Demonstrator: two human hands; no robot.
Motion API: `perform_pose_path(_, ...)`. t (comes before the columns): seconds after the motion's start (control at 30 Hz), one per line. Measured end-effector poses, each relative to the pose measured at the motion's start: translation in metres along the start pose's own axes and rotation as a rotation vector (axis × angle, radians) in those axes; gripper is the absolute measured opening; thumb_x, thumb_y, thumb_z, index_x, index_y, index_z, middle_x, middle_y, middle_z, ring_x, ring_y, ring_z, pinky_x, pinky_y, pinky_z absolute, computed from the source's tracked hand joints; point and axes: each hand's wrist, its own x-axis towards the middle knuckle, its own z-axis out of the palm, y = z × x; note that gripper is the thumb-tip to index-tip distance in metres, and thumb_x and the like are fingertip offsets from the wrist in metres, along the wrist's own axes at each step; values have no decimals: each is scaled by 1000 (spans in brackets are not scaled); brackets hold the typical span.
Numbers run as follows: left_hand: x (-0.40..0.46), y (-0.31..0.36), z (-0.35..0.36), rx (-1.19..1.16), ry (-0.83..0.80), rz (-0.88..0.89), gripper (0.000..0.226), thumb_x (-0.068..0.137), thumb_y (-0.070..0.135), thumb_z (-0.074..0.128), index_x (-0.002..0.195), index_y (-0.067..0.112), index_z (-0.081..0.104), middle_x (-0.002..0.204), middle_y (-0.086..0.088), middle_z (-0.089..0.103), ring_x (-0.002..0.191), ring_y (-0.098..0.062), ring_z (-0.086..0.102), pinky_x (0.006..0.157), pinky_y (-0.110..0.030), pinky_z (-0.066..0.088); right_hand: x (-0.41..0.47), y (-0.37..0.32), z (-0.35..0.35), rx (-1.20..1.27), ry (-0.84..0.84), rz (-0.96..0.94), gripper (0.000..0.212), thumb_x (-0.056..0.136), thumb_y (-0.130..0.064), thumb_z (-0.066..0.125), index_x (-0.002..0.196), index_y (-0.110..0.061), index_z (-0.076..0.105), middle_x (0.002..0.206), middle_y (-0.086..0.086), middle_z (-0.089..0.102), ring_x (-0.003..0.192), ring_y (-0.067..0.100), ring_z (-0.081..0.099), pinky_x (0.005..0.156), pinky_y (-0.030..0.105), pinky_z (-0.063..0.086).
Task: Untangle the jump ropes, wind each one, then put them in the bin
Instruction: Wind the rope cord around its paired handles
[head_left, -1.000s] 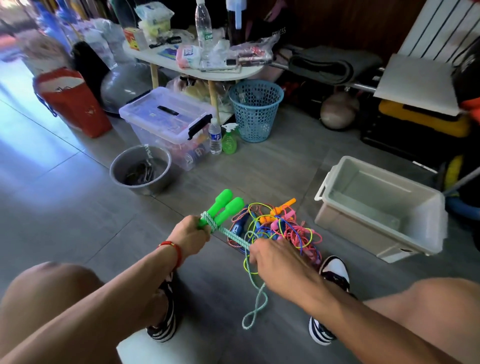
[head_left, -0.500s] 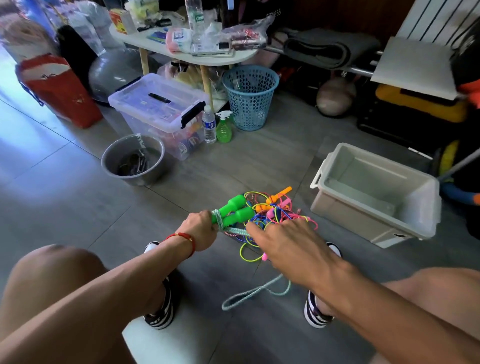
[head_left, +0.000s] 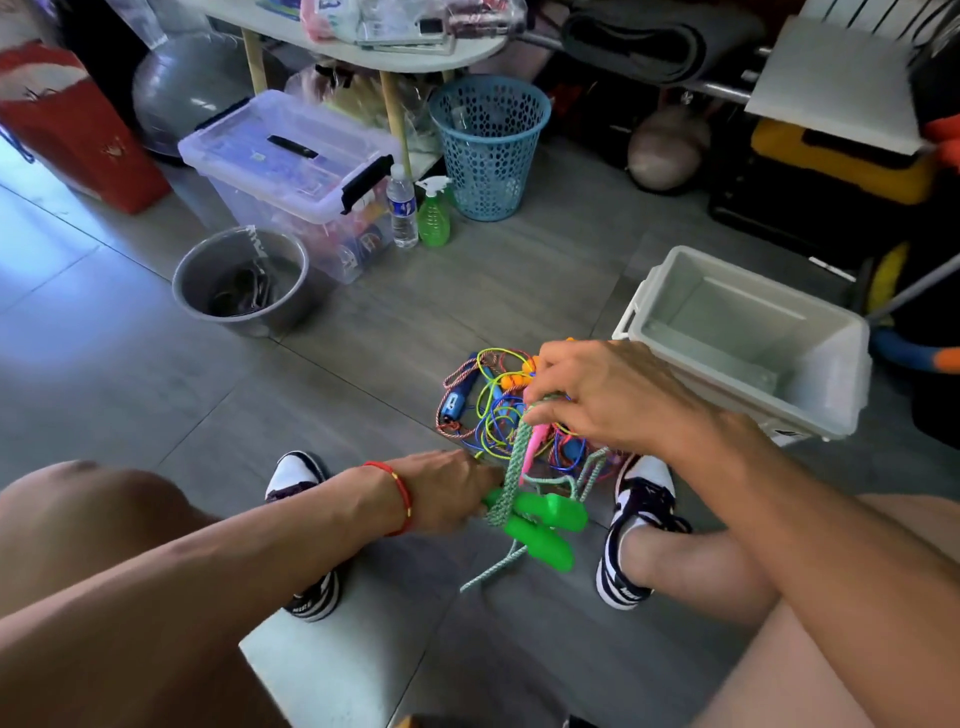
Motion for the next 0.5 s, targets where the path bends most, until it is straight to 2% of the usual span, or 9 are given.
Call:
perform_pose_path(0.1,-9,11,-3,-124,63,124,25,92,4,55,117,3,58,112,-16,66,101,-35,59,81,-33,41,7,15,3,267,-48,94,31,75,-61,69,91,-36,78,92,-12,65,90,11,63,82,42,51)
perform_pose_path(0.17,-18,16,-8,-183,121,201,23,93,3,56,116,4,58,109,-14,66,97,-33,58,77,-26,37,8,21,3,419,-91,115,16,78,-45,82,87,-31,81,93,-7,69,93,13,65,88,41,50)
perform_pose_path(0.27,-33,19,-20,-278,231,344,19,97,9,56,112,20,51,105,-9,65,90,-28,56,75,-21,36,5,21,3,695,-142,130,12,79,-23,85,88,-16,82,93,2,75,100,19,69,94,41,52)
perform_pose_path(0.33,-44,23,-29,-329,288,394,21,99,11,57,117,21,51,109,0,63,94,-21,57,79,-15,37,-1,19,8,902,-172,164,12,79,-16,82,89,-9,81,87,0,77,91,13,73,84,31,58)
perform_pose_path(0.4,-55,25,-38,-386,329,418,27,100,11,58,126,17,54,113,11,61,99,-5,55,85,-5,35,-4,14,15,1048,-200,155,12,79,-14,81,91,-11,80,80,-4,75,77,3,67,74,19,54)
perform_pose_path(0.43,-59,25,-43,-418,335,422,27,101,14,57,128,14,56,115,15,62,100,0,57,88,-7,39,-6,16,25,1102,-206,163,14,78,-21,82,91,-16,80,80,-4,74,76,3,65,73,19,53)
perform_pose_path(0.47,-63,24,-47,-454,337,417,29,102,19,55,129,11,57,117,15,64,102,-2,60,90,-15,46,-7,14,30,1159,-223,168,18,75,-31,83,90,-20,80,79,-3,74,74,4,65,71,20,53)
perform_pose_path(0.5,-67,22,-51,-491,342,396,32,102,26,53,129,10,58,118,9,67,104,-11,65,89,-28,51,-10,16,38,1220,-239,185,27,71,-40,86,89,-21,81,79,-3,75,72,5,66,68,20,54)
